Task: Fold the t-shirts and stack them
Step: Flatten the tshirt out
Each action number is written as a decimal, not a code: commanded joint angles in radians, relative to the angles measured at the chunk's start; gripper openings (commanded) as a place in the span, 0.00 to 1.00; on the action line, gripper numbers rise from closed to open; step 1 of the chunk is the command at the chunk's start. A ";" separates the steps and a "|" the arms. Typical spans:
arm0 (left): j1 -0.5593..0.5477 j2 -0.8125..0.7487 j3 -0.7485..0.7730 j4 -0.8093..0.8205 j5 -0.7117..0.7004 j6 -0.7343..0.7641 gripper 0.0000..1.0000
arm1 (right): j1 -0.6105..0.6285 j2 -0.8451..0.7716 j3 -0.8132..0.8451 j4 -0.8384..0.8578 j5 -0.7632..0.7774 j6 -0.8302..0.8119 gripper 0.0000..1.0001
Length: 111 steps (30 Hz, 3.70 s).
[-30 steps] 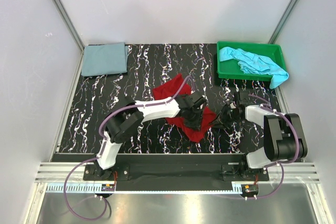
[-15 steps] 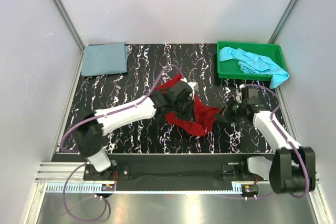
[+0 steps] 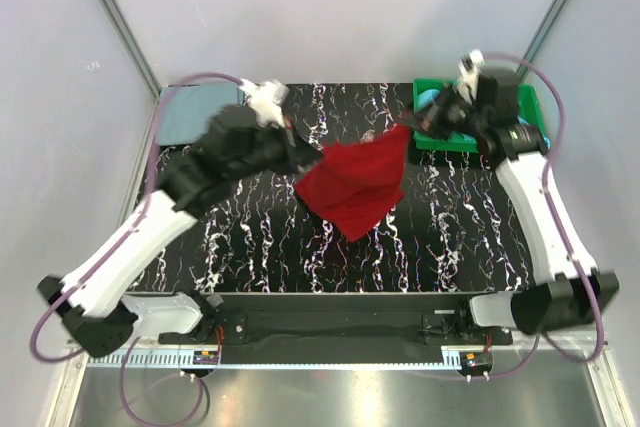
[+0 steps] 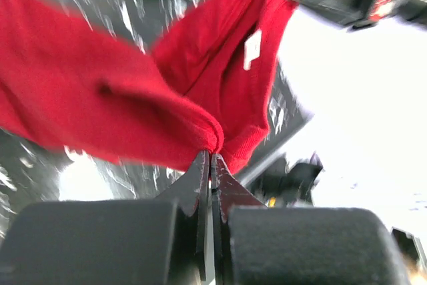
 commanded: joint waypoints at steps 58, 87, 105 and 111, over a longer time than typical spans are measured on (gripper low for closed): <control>-0.182 0.442 -0.142 0.456 0.478 0.043 0.45 | -0.176 0.539 0.035 -0.217 0.587 -0.215 0.00; 0.899 -0.056 -0.585 -0.059 0.083 0.051 0.72 | 0.342 0.319 -0.078 -0.029 0.244 -0.127 0.56; 1.097 0.157 -0.556 0.060 0.262 0.060 0.68 | 0.662 0.686 0.126 -0.138 0.379 -0.207 0.46; 1.097 0.152 -0.593 0.085 0.294 0.034 0.68 | 0.682 0.754 0.170 -0.188 0.439 -0.268 0.42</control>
